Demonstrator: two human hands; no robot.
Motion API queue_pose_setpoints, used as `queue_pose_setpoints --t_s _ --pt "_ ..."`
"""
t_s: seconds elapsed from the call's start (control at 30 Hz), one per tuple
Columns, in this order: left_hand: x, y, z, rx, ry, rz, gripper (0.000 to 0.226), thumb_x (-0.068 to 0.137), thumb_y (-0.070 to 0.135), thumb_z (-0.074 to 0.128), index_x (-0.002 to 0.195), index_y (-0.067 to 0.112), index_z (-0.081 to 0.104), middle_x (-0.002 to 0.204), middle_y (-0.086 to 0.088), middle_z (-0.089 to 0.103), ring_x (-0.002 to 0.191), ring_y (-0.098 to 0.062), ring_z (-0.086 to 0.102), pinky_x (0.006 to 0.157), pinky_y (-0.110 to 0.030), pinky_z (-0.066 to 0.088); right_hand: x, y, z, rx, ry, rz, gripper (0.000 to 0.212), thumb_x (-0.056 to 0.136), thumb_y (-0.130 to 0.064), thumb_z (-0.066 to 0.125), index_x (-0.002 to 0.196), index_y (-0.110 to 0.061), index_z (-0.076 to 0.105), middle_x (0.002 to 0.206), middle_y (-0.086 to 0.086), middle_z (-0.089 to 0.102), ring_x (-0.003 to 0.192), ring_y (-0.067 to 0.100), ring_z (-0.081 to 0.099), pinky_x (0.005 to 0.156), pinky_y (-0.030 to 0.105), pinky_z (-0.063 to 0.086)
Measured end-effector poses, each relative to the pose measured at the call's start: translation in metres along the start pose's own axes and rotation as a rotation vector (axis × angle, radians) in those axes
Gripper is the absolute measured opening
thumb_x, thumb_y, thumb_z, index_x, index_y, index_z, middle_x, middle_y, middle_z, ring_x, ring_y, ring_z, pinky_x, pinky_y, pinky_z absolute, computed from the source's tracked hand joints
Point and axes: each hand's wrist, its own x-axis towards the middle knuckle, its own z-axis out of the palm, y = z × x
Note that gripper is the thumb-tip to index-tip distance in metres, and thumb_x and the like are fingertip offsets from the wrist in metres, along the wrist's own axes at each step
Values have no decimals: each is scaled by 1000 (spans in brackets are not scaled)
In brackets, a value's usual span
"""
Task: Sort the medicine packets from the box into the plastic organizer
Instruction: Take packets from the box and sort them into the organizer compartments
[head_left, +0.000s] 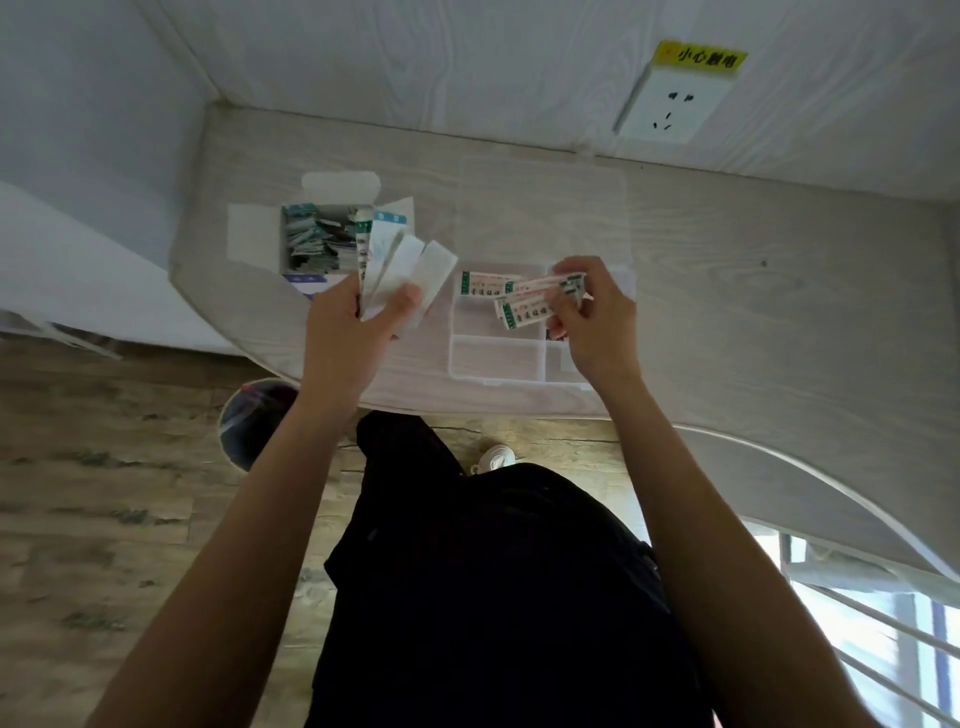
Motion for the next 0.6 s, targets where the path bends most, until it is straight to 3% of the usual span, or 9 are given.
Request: queue_pose_setpoints --t_s 0.07,0.17,0.23,0.43,0.6 --pt "-4 -8 -2 20 -3 -35 29 73 46 67 88 21 70 86 -10 72 85 -25 68 76 -49 56 0 0 12 -5 -37 -26 4 92 -9 56 93 -12 55 85 -2 65 54 2 64 47 15 49" --pt "-9 -17 -3 21 -2 -66 9 71 48 67 72 39 70 81 -6 73 83 -27 69 78 -54 54 -1 3 24 -34 -66 -49 5 91 -9 57 89 -11 53 87 -1 64 57 6 65 48 10 44" --pt "-10 -20 -2 2 6 -77 6 71 45 68 70 40 69 81 -3 72 84 -27 69 78 -54 54 0 5 26 -131 -76 -96 4 91 -11 58 90 -10 54 89 1 66 64 13 68 51 11 46" --pt "-9 -23 1 -4 0 -71 9 73 42 67 75 33 64 81 -6 71 84 -26 69 76 -52 55 13 -2 24 -744 -279 -410 20 96 -29 47 105 -19 62 101 1 69 87 24 65 69 31 44" --pt "-9 -25 2 25 -20 -65 8 77 37 68 73 34 62 73 4 69 78 -18 68 75 -50 55 24 -3 28 -1069 -436 -519 31 100 -31 38 124 -25 57 114 3 66 96 26 64 72 34 48"
